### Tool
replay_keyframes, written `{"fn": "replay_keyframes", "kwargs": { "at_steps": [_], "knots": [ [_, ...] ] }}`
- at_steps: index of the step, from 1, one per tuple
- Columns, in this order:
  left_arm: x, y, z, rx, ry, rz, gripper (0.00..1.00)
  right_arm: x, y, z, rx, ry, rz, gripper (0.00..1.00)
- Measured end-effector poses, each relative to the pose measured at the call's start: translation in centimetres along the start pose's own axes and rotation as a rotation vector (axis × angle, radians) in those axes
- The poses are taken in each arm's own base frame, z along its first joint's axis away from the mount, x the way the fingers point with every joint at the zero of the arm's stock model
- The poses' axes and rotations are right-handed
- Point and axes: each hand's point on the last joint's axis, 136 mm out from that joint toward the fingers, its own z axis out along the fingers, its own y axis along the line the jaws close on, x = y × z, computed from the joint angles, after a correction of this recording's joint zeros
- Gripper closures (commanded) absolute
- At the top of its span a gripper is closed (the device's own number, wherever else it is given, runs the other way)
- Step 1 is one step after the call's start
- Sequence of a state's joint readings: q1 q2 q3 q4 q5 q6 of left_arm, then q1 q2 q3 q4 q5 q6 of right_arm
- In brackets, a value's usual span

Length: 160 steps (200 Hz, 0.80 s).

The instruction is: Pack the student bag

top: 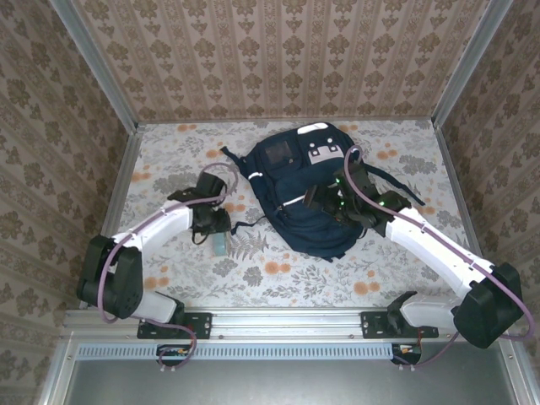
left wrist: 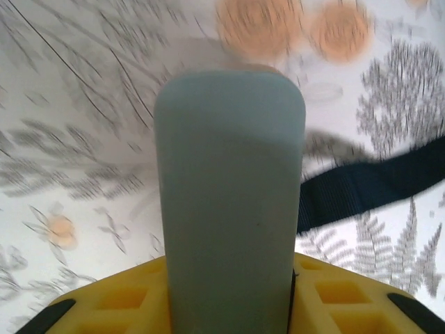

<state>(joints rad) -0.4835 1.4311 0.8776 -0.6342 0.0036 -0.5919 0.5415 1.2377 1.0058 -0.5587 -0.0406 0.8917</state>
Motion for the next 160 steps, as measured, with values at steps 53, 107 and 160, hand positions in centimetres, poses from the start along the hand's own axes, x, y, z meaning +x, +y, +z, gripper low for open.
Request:
{"fn": "replay_keyframes", "kwargs": {
  "at_steps": [53, 107, 160],
  "knots": [
    [2.3, -1.4, 0.5, 0.0, 0.045, -0.002, 0.25, 1.5, 1.0, 0.5, 0.042, 0.028, -0.086, 0.05],
    [-0.8, -1.0, -2.4, 0.082, -0.043, -0.06, 0.06, 4.7, 4.0, 1.6, 0.09, 0.072, -0.229, 0.07],
    [-4.9, 4.5, -7.2, 0.162, -0.203, -0.222, 0.02, 9.8, 9.7, 4.7, 0.156, 0.108, -0.433, 0.07]
  ]
}}
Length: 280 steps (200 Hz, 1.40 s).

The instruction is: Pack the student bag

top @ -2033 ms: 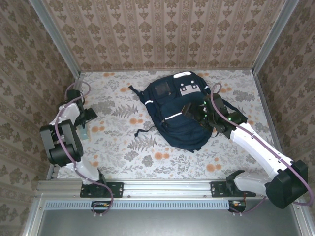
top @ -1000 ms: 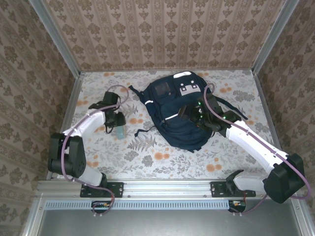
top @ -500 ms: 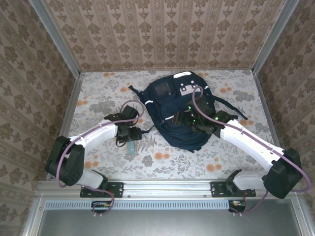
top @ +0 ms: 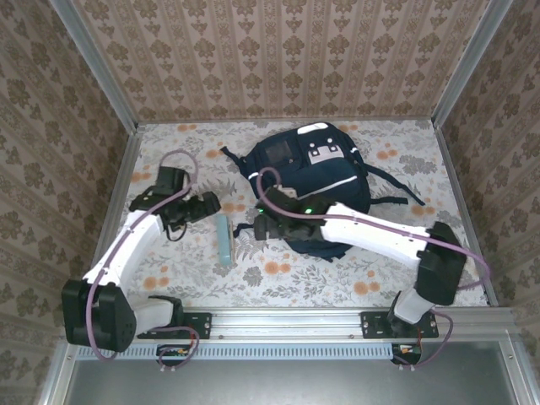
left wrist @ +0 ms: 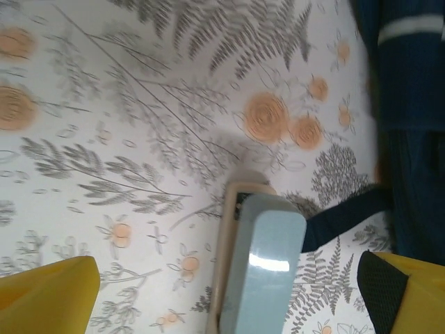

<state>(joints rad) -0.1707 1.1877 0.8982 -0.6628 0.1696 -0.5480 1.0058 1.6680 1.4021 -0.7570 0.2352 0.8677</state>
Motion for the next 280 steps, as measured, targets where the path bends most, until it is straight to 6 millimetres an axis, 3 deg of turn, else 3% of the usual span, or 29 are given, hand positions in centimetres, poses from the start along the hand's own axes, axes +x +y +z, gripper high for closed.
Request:
{"fn": "replay_keyframes", "kwargs": {
  "at_steps": [43, 72, 108, 142, 171, 213, 251, 280],
  "knots": [
    [-2.6, 3.3, -1.3, -0.004, -0.07, -0.109, 0.01, -0.2, 6.4, 3.6, 0.055, 0.01, -0.09, 0.09],
    [-3.1, 5.1, -1.4, -0.023, -0.096, -0.163, 0.01, -0.1, 9.6, 6.9, 0.09, 0.021, -0.114, 0.15],
    [-2.1, 6.9, -1.2, -0.068, -0.096, -0.198, 0.0, 0.9, 10.6, 10.4, 0.135, 0.047, -0.117, 0.25],
    [-2.1, 7.3, -1.3, -0.088, -0.101, -0.199, 0.0, 0.9, 11.4, 12.2, 0.139, 0.046, -0.107, 0.35],
    [-2.1, 7.4, -1.3, -0.095, -0.103, -0.199, 0.0, 1.1, 11.4, 12.8, 0.148, 0.053, -0.109, 0.44],
    [-2.1, 7.4, -1.3, -0.095, -0.103, -0.199, 0.0, 1.3, 11.1, 13.0, 0.159, 0.063, -0.116, 0.73],
    [-2.0, 7.2, -1.2, -0.081, -0.095, -0.198, 0.0, 1.5, 10.6, 12.4, 0.157, 0.064, -0.142, 0.78],
    [-1.7, 5.9, -1.0, -0.048, -0.084, -0.161, 0.0, 1.7, 8.8, 8.8, 0.127, 0.054, -0.167, 0.78]
  ]
}}
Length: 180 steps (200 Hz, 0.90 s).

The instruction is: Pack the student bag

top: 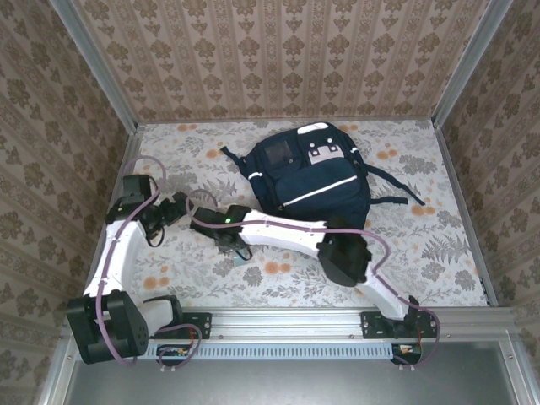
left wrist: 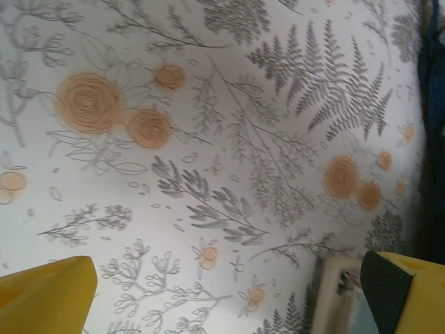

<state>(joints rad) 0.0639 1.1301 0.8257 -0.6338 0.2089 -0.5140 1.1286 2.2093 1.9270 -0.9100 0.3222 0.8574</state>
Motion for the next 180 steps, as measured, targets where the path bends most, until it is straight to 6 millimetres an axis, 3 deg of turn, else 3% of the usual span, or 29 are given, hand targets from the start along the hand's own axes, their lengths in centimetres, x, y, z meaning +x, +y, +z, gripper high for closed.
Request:
{"fn": "replay_keyframes", "kwargs": {
  "at_steps": [49, 70, 89, 111, 138, 180],
  "knots": [
    [2.2, -5.9, -0.7, 0.137, -0.011, 0.209, 0.0, -0.7, -5.3, -12.4, -0.199, -0.167, 0.046, 0.77],
    [4.2, -8.7, -1.0, 0.187, -0.006, 0.32, 0.01, -0.5, -8.6, -16.0, -0.255, -0.236, 0.088, 0.77],
    [6.5, -11.2, -1.3, 0.22, 0.005, 0.432, 0.01, 0.0, -12.3, -17.0, -0.254, -0.271, 0.14, 0.77],
    [9.2, -14.8, -2.1, 0.272, 0.017, 0.58, 0.0, 0.6, -17.1, -16.8, -0.216, -0.294, 0.227, 0.77],
    [11.3, -19.6, -3.0, 0.311, 0.004, 0.756, 0.0, 1.1, -22.7, -17.0, -0.185, -0.331, 0.36, 0.77],
    [14.3, -28.3, -3.6, 0.358, -0.018, 1.017, 0.04, 0.9, -28.2, -18.2, -0.182, -0.374, 0.538, 0.78]
  ]
}}
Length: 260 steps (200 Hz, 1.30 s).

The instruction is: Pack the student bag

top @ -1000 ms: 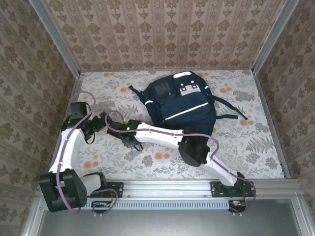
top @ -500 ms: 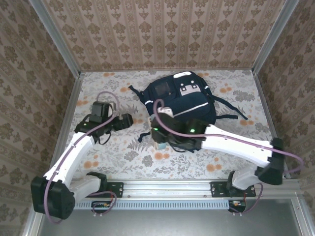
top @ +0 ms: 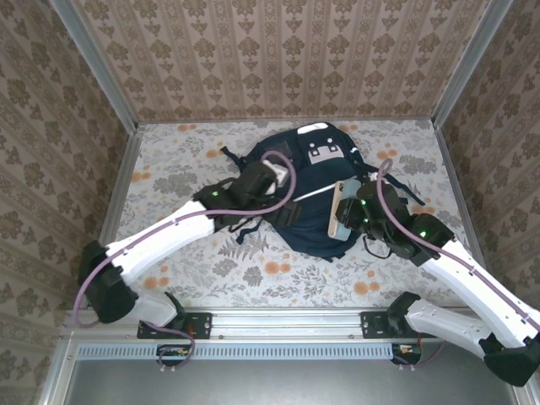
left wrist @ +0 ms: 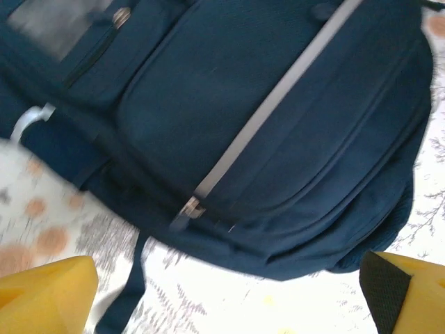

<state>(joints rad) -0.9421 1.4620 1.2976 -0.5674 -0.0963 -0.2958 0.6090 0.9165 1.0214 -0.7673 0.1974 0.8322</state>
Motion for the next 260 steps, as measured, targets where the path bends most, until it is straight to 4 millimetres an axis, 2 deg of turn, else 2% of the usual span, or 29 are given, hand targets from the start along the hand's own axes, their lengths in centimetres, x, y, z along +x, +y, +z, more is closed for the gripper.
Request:
{"fn": "replay_keyframes", "kwargs": {
  "at_steps": [23, 51, 86, 119, 149, 207, 235, 260],
  "knots": [
    [-1.8, -3.0, 2.5, 0.019, 0.034, 0.128, 0.11, -1.0, -1.6, 0.3, 0.026, -0.001, 0.065, 0.78],
    [-1.9, -5.2, 5.8, 0.038, 0.11, 0.254, 0.16, -1.5, -4.1, 0.8, 0.081, 0.008, 0.136, 0.78],
    [-0.9, -5.2, 9.0, 0.055, 0.21, 0.338, 0.17, -1.7, -6.9, 1.5, 0.135, 0.021, 0.209, 0.78],
    [-1.4, -4.6, 11.1, 0.068, 0.259, 0.342, 0.16, -1.6, -7.6, 1.7, 0.143, 0.034, 0.235, 0.78],
    [-1.9, -4.0, 11.4, 0.08, 0.282, 0.325, 0.18, -1.6, -7.5, 1.9, 0.136, 0.043, 0.239, 0.79],
    [-3.5, -3.3, 10.6, 0.069, 0.271, 0.323, 0.45, -1.4, -7.5, 1.8, 0.127, 0.046, 0.242, 0.78],
    [-4.0, -2.9, 10.7, 0.068, 0.254, 0.334, 0.51, -0.7, -6.8, 1.9, 0.075, 0.074, 0.253, 0.78],
    [-4.3, -3.0, 11.0, 0.069, 0.236, 0.386, 0.53, -0.3, -6.1, 2.1, 0.033, 0.1, 0.265, 0.78]
  ]
}}
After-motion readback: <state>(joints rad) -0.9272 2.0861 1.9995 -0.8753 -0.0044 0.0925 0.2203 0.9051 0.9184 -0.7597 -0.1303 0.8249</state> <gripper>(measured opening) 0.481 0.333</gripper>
